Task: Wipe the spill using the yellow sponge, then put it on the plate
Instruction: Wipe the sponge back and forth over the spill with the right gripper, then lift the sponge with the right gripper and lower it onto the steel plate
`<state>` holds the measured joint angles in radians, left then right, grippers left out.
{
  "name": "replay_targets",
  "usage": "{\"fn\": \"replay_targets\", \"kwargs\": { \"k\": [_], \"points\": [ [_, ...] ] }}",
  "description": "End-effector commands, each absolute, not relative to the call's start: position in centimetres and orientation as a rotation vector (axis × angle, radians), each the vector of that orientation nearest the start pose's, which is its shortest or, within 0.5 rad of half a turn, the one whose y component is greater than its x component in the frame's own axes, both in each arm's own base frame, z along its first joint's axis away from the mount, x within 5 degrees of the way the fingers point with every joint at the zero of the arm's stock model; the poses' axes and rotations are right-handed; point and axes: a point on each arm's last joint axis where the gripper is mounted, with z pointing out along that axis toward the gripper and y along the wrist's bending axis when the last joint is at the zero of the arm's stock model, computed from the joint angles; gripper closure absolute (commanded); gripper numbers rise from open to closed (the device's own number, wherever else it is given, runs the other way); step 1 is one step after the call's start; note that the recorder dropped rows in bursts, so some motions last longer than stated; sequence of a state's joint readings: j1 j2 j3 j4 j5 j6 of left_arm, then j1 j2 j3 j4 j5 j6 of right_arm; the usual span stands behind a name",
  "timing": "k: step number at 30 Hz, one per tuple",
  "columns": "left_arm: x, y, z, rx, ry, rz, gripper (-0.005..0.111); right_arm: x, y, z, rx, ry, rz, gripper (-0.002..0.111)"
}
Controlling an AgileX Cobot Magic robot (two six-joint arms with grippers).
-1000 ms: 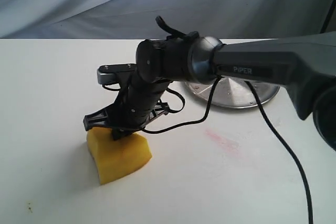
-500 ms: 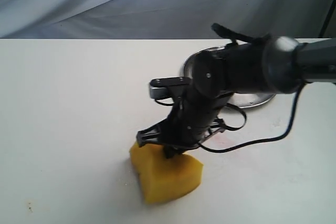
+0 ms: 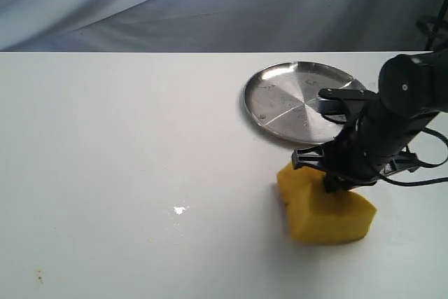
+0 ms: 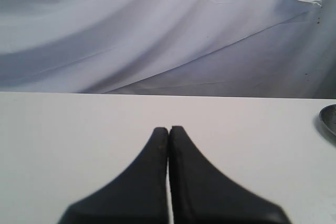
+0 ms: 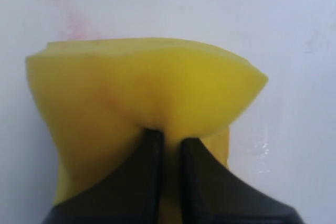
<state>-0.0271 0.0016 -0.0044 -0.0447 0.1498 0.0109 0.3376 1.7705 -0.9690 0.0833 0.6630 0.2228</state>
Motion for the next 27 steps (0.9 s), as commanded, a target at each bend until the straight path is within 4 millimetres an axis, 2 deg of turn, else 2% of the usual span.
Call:
{"fn": "replay_targets", "kwargs": {
  "k": [1,6,7,15,27],
  "points": [
    [5.6,-0.2,20.0,-0.001,1.629,-0.054,0.105,29.9,7.9,15.2,-0.005,2.995,0.067,0.108],
    [5.6,-0.2,20.0,-0.001,1.629,-0.054,0.105,30.7,5.4,15.4,0.114,2.956,0.058,0.108],
    [5.6,-0.2,20.0,-0.001,1.629,-0.054,0.105,30.9,5.1,16.1,0.128,2.915,0.068,0.108],
    [5.6,-0.2,20.0,0.001,1.629,-0.052,0.105,31.6,5.5,21.6,0.21,2.559,0.235,0.108],
    [5.6,-0.2,20.0,-0.001,1.629,-0.054,0.105,34.1,5.9,23.3,0.281,2.218,0.338,0.108]
  ]
}}
